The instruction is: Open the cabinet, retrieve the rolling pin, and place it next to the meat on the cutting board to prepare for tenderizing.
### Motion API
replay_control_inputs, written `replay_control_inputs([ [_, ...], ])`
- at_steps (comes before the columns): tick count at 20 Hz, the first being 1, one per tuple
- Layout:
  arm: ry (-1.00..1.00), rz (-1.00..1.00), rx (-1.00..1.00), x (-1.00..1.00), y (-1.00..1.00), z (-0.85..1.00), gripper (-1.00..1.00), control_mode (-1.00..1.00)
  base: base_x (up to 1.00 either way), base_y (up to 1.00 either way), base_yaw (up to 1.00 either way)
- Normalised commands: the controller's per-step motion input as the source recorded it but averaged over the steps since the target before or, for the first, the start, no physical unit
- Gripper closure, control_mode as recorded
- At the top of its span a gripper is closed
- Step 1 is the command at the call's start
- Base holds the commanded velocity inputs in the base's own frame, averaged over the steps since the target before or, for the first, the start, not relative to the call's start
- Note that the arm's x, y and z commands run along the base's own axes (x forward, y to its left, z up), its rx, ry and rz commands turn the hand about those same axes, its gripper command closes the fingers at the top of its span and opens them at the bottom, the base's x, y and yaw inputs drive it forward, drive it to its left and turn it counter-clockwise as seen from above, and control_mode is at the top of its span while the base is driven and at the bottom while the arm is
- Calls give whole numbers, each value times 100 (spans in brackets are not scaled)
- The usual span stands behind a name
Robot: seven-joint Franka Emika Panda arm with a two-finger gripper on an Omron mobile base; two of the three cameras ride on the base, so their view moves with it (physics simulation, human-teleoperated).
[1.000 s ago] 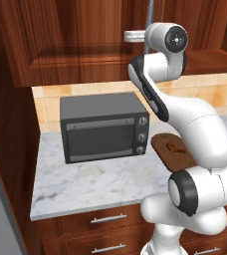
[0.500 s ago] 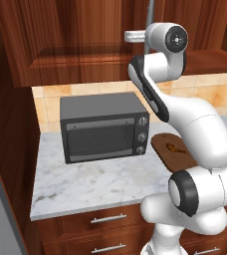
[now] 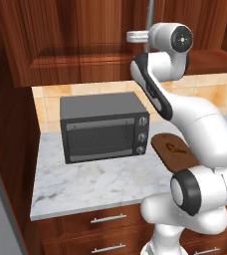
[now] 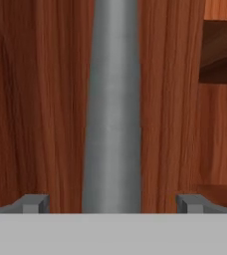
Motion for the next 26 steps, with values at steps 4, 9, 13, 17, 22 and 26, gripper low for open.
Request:
replay_control_inputs([
  [4,-1,7,0,0,-32,-7,-100,-100,0,0,0],
  [9,0,7,0,5,-3,-4,-100,-100,0,0,0],
  [13,-5,6,0,9,9,-1,-100,-100,0,0,0],
  [17,-6,2,0,0,20,0,-100,-100,0,0,0],
  [22,-7,-2,0,-11,2,0,-100,-100,0,0,0],
  [26,-5,-4,0,-3,0,0,-100,-100,0,0,0],
])
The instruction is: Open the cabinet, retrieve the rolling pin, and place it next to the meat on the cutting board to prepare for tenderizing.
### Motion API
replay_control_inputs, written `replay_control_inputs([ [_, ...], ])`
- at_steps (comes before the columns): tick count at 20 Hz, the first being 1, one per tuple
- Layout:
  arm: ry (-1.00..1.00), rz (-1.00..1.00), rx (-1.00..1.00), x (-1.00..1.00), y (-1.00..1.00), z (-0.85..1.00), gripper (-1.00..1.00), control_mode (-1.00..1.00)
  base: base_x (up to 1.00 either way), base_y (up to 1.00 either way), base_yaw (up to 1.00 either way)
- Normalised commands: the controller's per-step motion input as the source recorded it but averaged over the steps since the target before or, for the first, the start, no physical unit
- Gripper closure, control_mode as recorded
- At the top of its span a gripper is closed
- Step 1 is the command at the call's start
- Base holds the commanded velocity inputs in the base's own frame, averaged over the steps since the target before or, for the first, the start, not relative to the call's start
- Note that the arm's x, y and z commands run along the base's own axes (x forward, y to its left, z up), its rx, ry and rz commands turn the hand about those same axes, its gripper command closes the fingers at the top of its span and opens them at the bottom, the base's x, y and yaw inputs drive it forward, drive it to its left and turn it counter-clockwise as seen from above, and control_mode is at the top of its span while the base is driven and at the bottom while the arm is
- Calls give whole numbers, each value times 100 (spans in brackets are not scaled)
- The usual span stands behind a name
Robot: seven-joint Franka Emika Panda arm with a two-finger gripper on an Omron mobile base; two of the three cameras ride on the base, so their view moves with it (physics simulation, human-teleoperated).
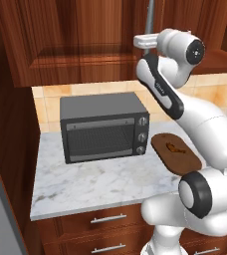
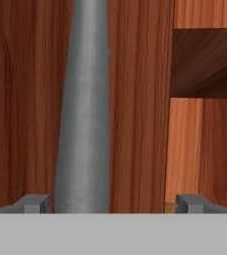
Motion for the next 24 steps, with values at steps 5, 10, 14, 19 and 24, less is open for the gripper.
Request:
replay_control_inputs([
  [5,-2,-1,0,7,16,0,-100,-100,0,0,0],
  [10,0,0,0,26,28,0,100,-100,0,0,0],
  [14,0,0,0,18,14,0,100,-100,0,0,0],
  [19,0,0,0,2,4,0,100,-100,0,0,0],
  [24,-5,0,0,-1,0,0,100,-100,0,0,0],
])
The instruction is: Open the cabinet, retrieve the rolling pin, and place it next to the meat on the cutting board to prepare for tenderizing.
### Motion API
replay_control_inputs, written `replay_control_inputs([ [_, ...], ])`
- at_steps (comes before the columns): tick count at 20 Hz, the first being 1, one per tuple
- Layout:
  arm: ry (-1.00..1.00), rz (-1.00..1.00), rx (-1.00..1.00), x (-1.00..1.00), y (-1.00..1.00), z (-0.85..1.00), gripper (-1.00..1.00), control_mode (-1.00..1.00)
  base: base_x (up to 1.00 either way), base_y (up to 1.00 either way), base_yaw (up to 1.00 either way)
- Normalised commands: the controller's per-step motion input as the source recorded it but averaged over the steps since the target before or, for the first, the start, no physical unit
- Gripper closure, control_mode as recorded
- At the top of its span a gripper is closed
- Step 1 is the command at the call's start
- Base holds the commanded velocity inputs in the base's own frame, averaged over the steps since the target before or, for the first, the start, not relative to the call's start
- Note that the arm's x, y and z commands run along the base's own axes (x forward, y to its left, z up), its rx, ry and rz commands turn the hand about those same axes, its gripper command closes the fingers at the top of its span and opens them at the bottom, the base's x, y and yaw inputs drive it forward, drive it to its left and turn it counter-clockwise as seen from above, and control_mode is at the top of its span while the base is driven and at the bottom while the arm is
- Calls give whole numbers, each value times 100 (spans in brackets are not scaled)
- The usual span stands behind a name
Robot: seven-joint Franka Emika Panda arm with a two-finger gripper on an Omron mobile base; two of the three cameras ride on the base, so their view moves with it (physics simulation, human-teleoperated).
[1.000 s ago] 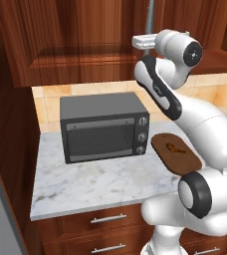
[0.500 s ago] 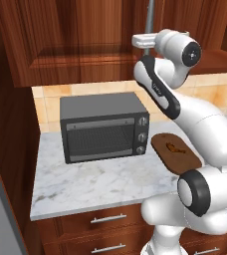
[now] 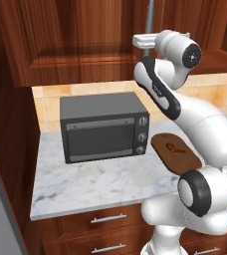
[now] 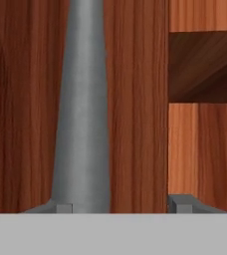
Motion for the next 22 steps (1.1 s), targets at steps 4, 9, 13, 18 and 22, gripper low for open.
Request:
replay_control_inputs([
  [4,-9,-6,0,-23,0,4,100,-100,0,0,0],
  [9,-12,-17,0,-28,0,8,100,-100,0,0,0],
  [13,-9,-22,0,-25,2,1,100,-100,0,0,0],
  [18,-1,-16,-1,-7,22,0,100,-100,0,0,0],
  [22,11,-6,-1,3,32,-11,100,-100,0,0,0],
])
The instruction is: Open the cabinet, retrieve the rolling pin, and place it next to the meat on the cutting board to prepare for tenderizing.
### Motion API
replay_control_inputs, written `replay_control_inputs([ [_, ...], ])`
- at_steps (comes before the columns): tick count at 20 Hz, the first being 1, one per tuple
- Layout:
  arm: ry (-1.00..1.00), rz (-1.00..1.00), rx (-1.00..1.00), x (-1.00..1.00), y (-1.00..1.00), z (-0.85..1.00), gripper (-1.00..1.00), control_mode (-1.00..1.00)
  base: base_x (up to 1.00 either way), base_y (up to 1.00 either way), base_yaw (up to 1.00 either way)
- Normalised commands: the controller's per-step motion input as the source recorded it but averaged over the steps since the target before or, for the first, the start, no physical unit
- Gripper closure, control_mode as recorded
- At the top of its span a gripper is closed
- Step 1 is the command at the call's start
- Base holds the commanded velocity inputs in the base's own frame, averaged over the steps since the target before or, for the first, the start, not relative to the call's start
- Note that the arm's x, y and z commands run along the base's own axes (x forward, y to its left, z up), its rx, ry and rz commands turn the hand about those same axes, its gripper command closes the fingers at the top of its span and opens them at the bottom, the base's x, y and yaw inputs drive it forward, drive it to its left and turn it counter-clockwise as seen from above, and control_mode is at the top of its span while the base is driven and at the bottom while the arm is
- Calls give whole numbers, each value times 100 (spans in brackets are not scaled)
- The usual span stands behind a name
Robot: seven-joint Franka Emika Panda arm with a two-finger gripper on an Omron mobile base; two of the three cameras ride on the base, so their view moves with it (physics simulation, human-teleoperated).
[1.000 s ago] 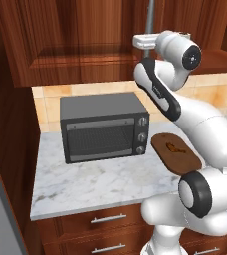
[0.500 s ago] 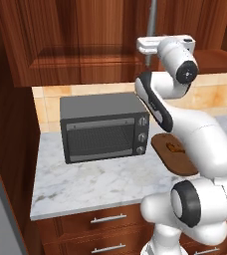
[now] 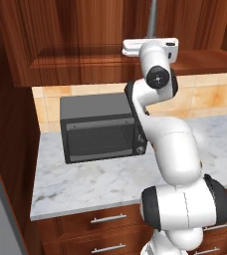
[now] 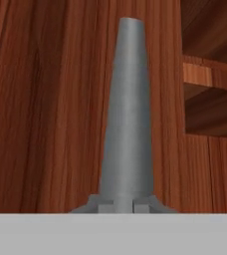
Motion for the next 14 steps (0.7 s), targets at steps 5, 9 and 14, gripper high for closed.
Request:
replay_control_inputs([
  [5,13,0,0,18,20,-19,100,-100,0,0,0],
  [9,4,3,0,12,10,-18,100,-100,0,0,0],
  [14,3,0,0,8,13,-7,100,-100,0,0,0],
])
